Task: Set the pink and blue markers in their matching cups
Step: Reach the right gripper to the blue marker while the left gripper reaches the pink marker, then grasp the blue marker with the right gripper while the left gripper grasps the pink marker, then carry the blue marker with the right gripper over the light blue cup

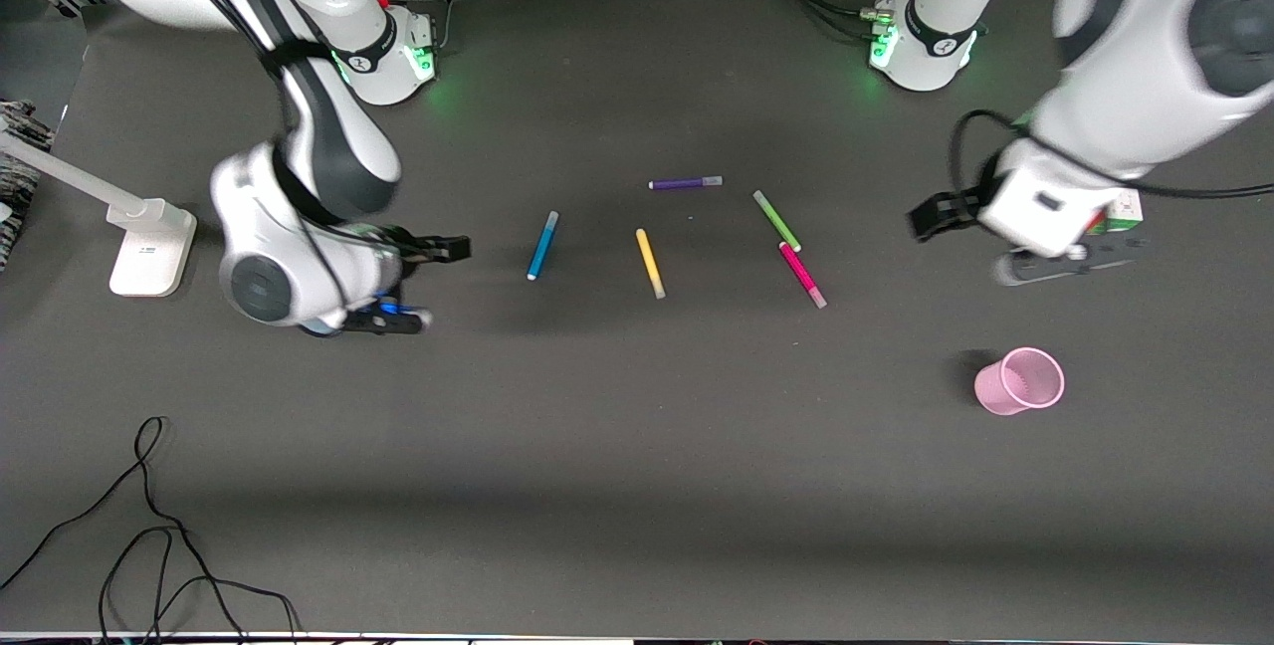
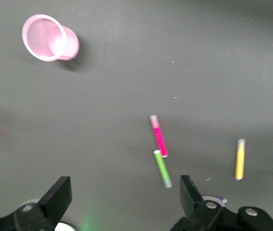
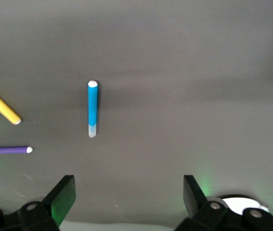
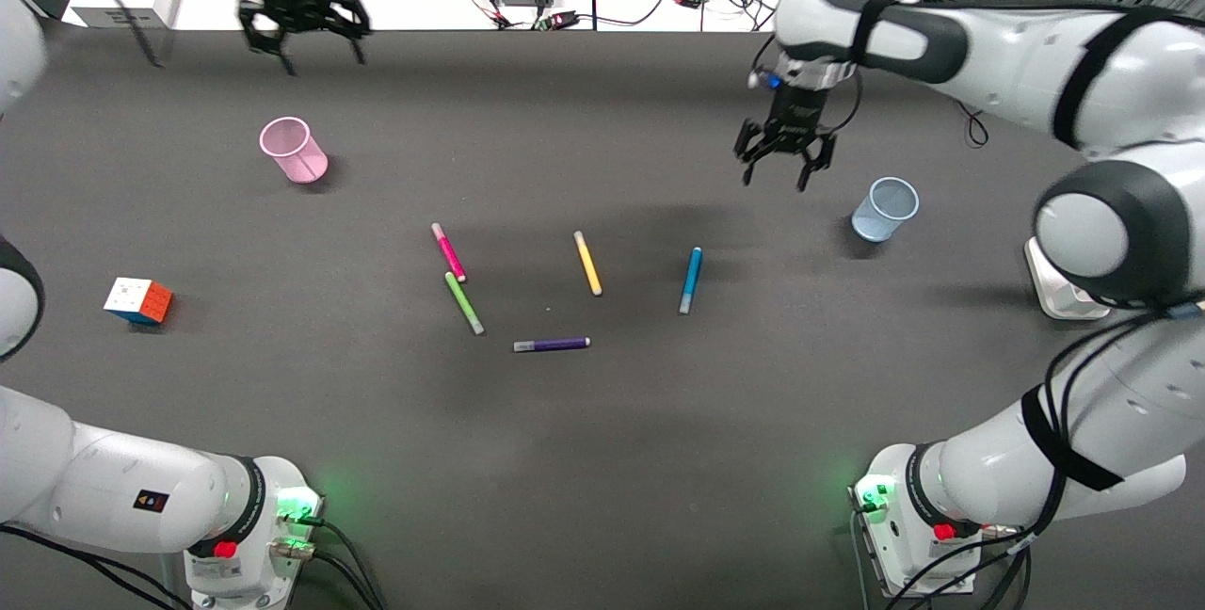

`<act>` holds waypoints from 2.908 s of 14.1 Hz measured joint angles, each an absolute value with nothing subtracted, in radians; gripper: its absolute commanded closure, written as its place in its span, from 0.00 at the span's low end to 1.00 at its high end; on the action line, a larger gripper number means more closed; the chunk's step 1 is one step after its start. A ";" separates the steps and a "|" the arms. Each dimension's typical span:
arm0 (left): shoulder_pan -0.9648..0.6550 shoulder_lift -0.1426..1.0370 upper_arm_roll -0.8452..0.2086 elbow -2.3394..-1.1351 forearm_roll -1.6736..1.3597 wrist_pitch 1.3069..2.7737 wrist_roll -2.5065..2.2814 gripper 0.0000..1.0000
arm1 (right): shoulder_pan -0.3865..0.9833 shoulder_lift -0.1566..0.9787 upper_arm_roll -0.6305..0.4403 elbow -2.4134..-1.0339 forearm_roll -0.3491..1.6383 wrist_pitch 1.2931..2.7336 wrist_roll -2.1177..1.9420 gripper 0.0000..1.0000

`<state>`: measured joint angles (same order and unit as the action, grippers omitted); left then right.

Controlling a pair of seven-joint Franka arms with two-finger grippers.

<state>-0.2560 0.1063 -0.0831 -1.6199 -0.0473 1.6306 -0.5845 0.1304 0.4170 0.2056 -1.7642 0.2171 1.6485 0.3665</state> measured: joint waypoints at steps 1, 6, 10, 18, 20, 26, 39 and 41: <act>-0.289 0.124 -0.084 -1.621 -0.047 1.637 -0.634 0.00 | 0.144 0.473 0.205 -1.737 0.224 1.649 0.387 0.01; -0.331 0.158 -0.084 -1.622 -0.047 1.637 -0.822 0.00 | 0.213 0.738 0.206 -1.573 0.245 1.651 0.465 0.01; -0.346 0.158 -0.085 -1.711 -0.047 1.712 -0.850 0.00 | 0.229 0.841 0.206 -1.517 0.268 1.649 0.471 0.01; -0.384 0.148 -0.090 -2.126 -0.047 2.226 -0.859 0.00 | 0.260 0.899 0.205 -1.509 0.273 1.649 0.532 0.88; -0.390 0.158 -0.090 -2.188 -0.047 2.315 -0.860 0.00 | 0.260 0.899 0.204 -1.504 0.279 1.649 0.533 1.00; -0.393 0.304 -0.089 -2.221 -0.046 2.494 -0.860 0.03 | 0.258 0.899 0.198 -1.481 0.282 1.649 0.558 1.00; -0.430 0.399 -0.088 -2.245 -0.046 2.529 -0.861 0.60 | 0.252 0.422 -0.076 -1.515 0.148 1.675 0.519 1.00; -0.430 0.399 -0.087 -2.244 -0.046 2.529 -0.861 0.83 | 0.249 0.345 -0.130 -1.556 0.089 1.720 0.495 1.00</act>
<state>-0.4303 0.3986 -0.0870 -2.2438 -0.0456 2.5288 -0.8609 0.2488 0.3455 -0.1301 -1.5563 0.0892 1.7199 0.4950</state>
